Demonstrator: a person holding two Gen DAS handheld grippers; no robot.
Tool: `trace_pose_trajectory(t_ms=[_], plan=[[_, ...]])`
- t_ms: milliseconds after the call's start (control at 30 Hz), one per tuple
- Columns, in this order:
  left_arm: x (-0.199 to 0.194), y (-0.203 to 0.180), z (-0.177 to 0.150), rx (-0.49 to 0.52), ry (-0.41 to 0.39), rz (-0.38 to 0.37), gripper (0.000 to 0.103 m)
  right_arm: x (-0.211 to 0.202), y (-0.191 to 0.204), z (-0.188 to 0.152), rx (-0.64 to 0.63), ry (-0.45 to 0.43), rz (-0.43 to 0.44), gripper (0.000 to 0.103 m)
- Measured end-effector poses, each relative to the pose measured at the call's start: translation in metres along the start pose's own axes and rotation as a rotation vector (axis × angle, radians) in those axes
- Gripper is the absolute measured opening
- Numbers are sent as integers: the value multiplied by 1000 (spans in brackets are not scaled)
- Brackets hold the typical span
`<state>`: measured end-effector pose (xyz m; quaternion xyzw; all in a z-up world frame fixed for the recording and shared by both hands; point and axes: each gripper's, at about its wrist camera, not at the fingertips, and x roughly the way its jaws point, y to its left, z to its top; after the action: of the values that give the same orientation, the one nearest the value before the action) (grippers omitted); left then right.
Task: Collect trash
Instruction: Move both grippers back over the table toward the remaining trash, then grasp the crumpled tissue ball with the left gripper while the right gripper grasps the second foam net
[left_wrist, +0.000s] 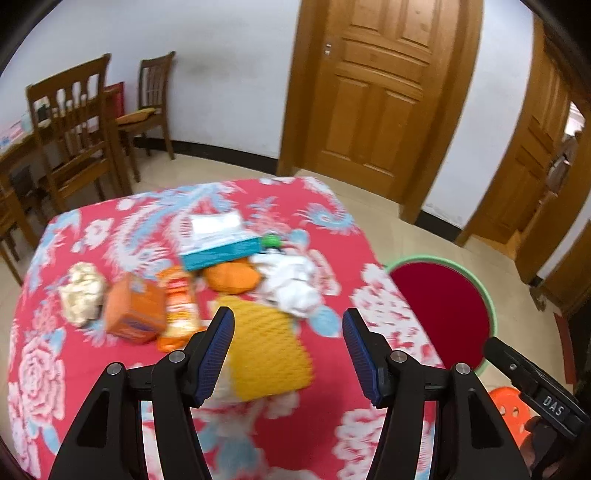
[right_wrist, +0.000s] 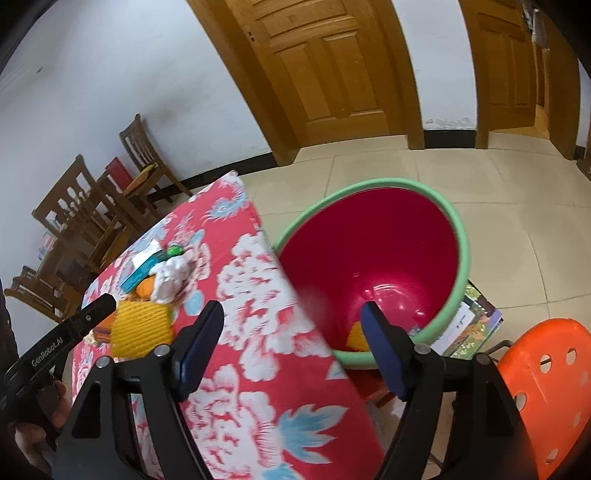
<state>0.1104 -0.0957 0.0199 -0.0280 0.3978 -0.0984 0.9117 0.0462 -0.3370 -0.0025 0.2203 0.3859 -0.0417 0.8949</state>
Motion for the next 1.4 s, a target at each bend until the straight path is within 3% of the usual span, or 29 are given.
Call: trace_pose_trajectory(t_ms=[333,400,700,1167,1400], plan=[[-11,76,3,-63,-27,114,62,11,53,-9,-65,25,24,86],[-11,89,2,-71,-26,129,63,15,64,-11,-77,39,26,91],[2,155,6,-117,-9,205,63,35,109,-19,-129,83,30,91],[48,195,2,-148,49,210,63,78,152,-35,-199,161,25,91],[57,204,0,-156,48,217,63,95,158,-38,-209,193,39,83]])
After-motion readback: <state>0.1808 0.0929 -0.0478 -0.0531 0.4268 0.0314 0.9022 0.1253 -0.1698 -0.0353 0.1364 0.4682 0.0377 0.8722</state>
